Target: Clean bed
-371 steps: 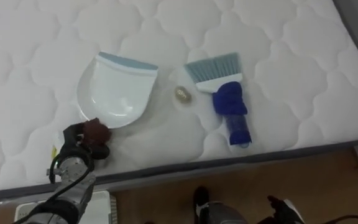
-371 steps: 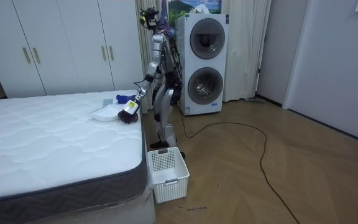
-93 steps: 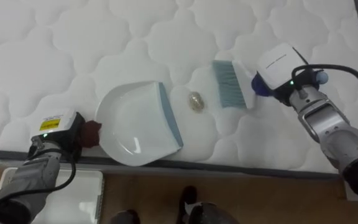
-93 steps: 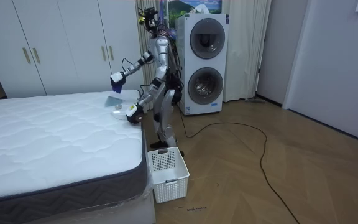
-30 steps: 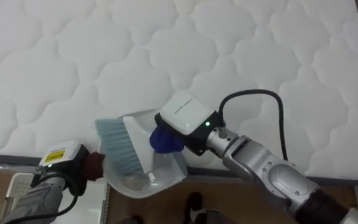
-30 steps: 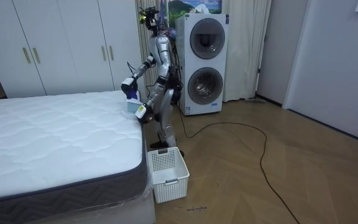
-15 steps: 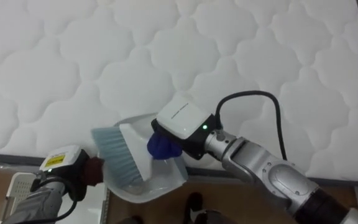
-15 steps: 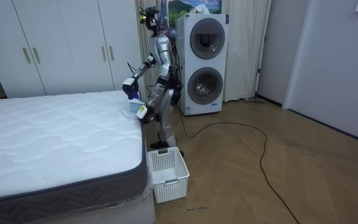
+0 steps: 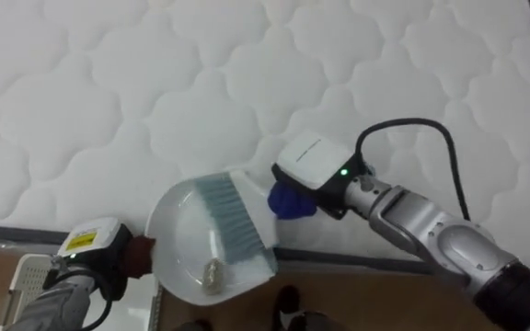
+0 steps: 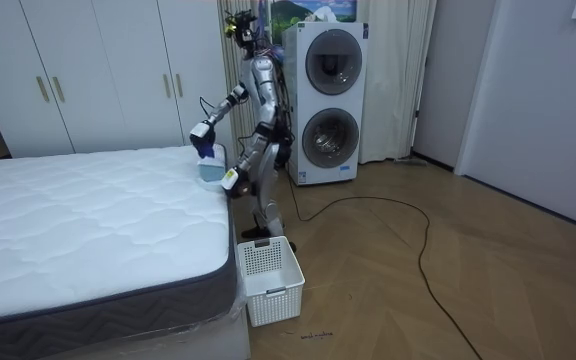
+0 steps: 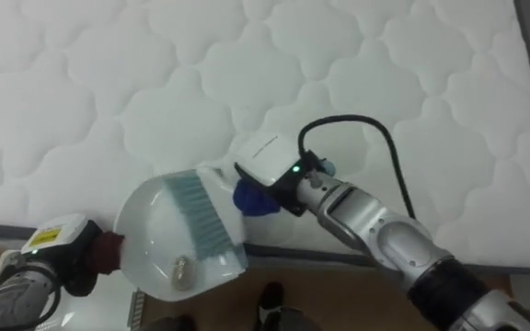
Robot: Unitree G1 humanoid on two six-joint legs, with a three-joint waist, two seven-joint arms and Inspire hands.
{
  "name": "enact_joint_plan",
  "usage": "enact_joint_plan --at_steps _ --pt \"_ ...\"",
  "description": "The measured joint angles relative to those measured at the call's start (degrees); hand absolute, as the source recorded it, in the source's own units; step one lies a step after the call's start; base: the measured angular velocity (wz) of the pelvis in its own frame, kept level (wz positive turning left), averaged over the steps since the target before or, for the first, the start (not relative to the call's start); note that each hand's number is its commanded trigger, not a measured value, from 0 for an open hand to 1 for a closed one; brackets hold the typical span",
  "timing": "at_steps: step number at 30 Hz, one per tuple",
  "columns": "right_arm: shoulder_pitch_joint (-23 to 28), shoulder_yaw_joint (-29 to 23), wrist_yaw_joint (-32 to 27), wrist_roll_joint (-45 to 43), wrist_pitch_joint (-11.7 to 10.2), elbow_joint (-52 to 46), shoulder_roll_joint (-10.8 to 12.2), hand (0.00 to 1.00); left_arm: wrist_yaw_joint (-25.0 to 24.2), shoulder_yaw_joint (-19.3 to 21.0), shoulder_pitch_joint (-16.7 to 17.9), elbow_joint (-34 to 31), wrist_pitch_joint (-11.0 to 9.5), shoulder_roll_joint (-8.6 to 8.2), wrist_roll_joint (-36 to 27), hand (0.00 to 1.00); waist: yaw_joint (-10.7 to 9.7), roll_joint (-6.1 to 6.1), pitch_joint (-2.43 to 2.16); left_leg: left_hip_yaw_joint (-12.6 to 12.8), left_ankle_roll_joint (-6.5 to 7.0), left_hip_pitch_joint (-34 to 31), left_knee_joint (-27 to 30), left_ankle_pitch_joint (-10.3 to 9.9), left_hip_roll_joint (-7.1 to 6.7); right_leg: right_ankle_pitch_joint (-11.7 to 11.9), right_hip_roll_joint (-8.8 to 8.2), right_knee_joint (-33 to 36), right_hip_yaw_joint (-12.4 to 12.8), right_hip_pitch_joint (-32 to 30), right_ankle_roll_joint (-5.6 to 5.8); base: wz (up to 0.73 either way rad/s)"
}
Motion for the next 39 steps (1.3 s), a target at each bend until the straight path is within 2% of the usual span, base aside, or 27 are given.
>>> enact_joint_plan --at_steps 2,5,8,10,11,13,15,18,20,21,22,23,25,26,28,31,33,35,37,39 --pt "0.4 -2.1 -0.9 0.0 -0.1 1.6 -1.1 1.00 -0.4 1.1 0.6 0.0 0.0 -0.13 0.2 1.00 -0.1 -0.04 0.01 0.2 -0.10 1.4 -0.6 -0.1 -0.03 -0.1 0.03 -0.3 0.1 1.2 0.08 -0.04" --pt "2.4 -6.7 -5.6 0.6 0.4 6.4 -1.2 1.00 -0.4 1.7 1.8 -1.0 0.1 -0.17 0.2 1.00 0.2 0.14 0.04 0.3 -0.08 4.5 -2.1 -0.1 -0.19 -0.1 0.18 -1.8 0.2 4.3 0.38 -0.01" --pt "6.9 -11.5 -9.3 1.1 0.9 7.6 -0.6 1.00 -0.4 4.5 4.7 -6.0 0.1 -0.23 0.4 1.00 0.0 0.46 0.08 -0.1 -0.07 7.6 -3.8 0.0 -0.61 -0.8 0.01 -2.1 0.2 7.2 1.11 0.15" --pt "11.9 -16.9 -13.2 3.2 0.9 7.9 -0.2 1.00 -0.3 6.1 5.8 -10.0 0.1 -1.00 0.5 1.00 -0.7 1.88 -0.02 -2.2 0.18 9.3 -5.1 0.1 -1.40 -1.6 -0.11 -2.8 0.3 9.9 2.07 0.46" --pt "13.1 -17.9 -14.0 4.1 1.1 7.9 -0.1 1.00 -0.3 6.1 5.9 -11.0 0.1 -1.19 0.5 1.00 -0.7 2.25 -0.06 -2.7 0.21 10.0 -5.7 0.3 -1.73 -1.7 -0.13 -3.3 0.4 10.7 2.31 0.46" --pt "16.5 -21.2 -15.7 6.2 1.7 7.9 1.2 1.00 -0.2 6.4 6.9 -13.3 0.4 -2.11 0.5 1.00 -1.6 3.40 -0.52 -4.2 0.35 12.6 -8.4 1.0 -2.19 -2.0 -0.23 -5.1 0.3 13.7 2.85 0.42" --pt "21.4 -24.7 -18.6 9.9 2.3 6.6 4.5 1.00 -0.2 8.0 10.2 -17.8 1.4 -3.15 0.0 1.00 -2.5 4.44 -1.42 -5.4 0.32 16.9 -12.9 2.2 -3.22 -2.6 -0.27 -7.0 0.4 17.5 3.65 0.43" --pt "24.2 -25.9 -21.0 15.8 1.9 4.6 6.3 1.00 -0.2 10.9 13.1 -23.0 1.6 -3.72 0.1 1.00 -2.9 4.75 -1.66 -6.1 0.01 20.5 -16.1 3.1 -3.80 -4.2 -0.05 -7.2 1.9 20.2 4.11 0.20" --pt "25.5 -26.4 -23.0 20.9 1.5 4.6 7.5 1.00 -0.1 13.5 14.8 -24.8 1.7 -5.58 -0.3 1.00 -2.9 5.00 -1.82 -6.9 -0.19 22.8 -17.6 3.8 -3.75 -4.3 0.33 -9.0 1.7 22.7 4.08 0.17" --pt "27.0 -27.0 -24.2 23.4 1.7 4.2 8.5 1.00 -0.1 14.7 16.8 -26.3 1.7 -6.80 -0.4 1.00 -3.1 5.38 -2.14 -7.6 -0.24 24.5 -18.2 3.8 -3.48 -4.4 0.86 -10.6 1.7 25.1 4.12 0.22" --pt "28.5 -27.7 -24.9 24.9 1.8 3.3 9.2 1.00 -0.1 15.1 18.4 -27.4 1.7 -7.79 -0.7 1.00 -3.1 5.73 -2.37 -7.9 -0.26 26.0 -18.9 3.8 -3.24 -4.5 1.20 -11.6 1.6 26.9 4.28 0.22" --pt "29.0 -28.0 -25.3 25.5 1.7 3.1 9.5 1.00 -0.1 15.1 18.9 -27.6 1.7 -8.21 -0.8 1.00 -3.1 5.85 -2.37 -8.1 -0.31 26.6 -19.2 3.9 -3.18 -4.5 1.31 -12.1 1.6 27.7 4.34 0.17" --pt "29.2 -29.1 -26.3 28.5 1.7 3.0 10.8 0.51 -0.3 15.5 19.7 -27.6 1.8 -9.81 -1.0 1.00 -2.8 6.01 -2.40 -8.7 -0.46 28.0 -20.2 4.0 -3.07 -4.9 1.61 -12.9 1.7 29.3 4.50 0.14" --pt "29.2 -29.2 -26.4 29.6 1.7 2.9 11.1 0.00 -0.3 15.7 19.9 -27.6 1.8 -10.23 -1.0 1.00 -2.7 6.02 -2.40 -8.8 -0.56 28.2 -20.4 4.0 -3.02 -4.9 1.68 -13.0 1.7 29.4 4.50 0.07" --pt "29.2 -29.5 -27.4 34.2 1.5 2.8 11.9 0.00 -0.4 17.7 20.4 -28.1 1.8 -12.21 -1.1 1.00 -2.0 6.02 -2.39 -10.1 -0.68 28.3 -20.7 4.1 -2.89 -4.9 1.79 -13.1 1.1 29.9 4.47 0.14" --pt "29.2 -30.2 -28.7 39.8 0.9 2.9 12.8 0.00 -0.4 18.9 21.7 -31.7 1.5 -12.61 -1.0 1.00 -1.6 5.93 -2.34 -11.3 -0.88 28.1 -20.7 4.2 -2.95 -5.3 1.75 -13.0 1.4 30.4 4.58 0.33" --pt "29.2 -30.2 -29.1 42.7 0.9 3.0 13.5 0.00 -0.3 19.6 21.7 -31.8 1.4 -12.59 -1.1 1.00 -1.3 5.90 -2.25 -12.3 -1.09 28.0 -20.6 4.3 -3.01 -5.7 1.68 -13.0 1.0 31.1 4.56 0.38" --pt "29.2 -30.2 -29.6 44.9 0.7 3.6 13.6 0.00 -0.4 19.8 22.0 -31.8 1.4 -12.51 -1.1 1.00 -1.5 6.09 -2.03 -13.7 -1.21 27.3 -19.7 4.4 -3.11 -6.0 1.51 -13.0 -0.4 31.8 4.47 0.61" --pt "29.4 -30.2 -30.9 46.5 0.8 6.3 13.6 0.00 -0.6 19.5 22.0 -31.8 1.5 -12.69 -1.1 1.00 -2.2 5.82 -1.73 -13.7 -1.42 25.3 -17.6 4.5 -3.21 -6.9 0.76 -12.7 -4.4 32.9 4.35 0.98" --pt "29.4 -30.3 -31.4 47.3 1.1 8.0 13.9 0.00 -1.4 19.5 22.0 -31.6 1.5 -13.23 -1.2 1.00 -2.0 5.74 -1.61 -13.4 -1.77 23.6 -16.3 4.7 -3.15 -7.6 0.60 -12.5 -5.4 33.2 4.26 0.95"
